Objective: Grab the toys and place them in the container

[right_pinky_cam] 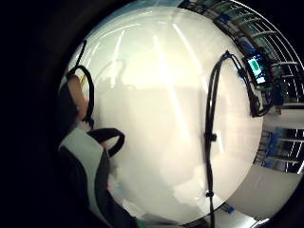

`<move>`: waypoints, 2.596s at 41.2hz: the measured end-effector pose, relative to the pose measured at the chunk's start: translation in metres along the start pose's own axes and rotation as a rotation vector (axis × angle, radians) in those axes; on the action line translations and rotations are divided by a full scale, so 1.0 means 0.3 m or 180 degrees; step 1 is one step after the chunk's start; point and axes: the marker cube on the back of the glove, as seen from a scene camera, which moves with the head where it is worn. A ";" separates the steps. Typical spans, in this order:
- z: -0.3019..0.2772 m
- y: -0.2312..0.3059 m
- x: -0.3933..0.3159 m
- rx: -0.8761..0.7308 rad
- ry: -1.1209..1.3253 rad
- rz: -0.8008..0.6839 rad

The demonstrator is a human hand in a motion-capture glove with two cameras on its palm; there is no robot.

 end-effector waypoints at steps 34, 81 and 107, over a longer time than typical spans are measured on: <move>-0.546 -1.001 -0.670 0.0337 -0.0179 -0.0431; -0.632 -0.062 0.149 0.0395 -0.0357 0.0047; -0.201 0.686 -0.068 0.0435 -0.0041 -0.0180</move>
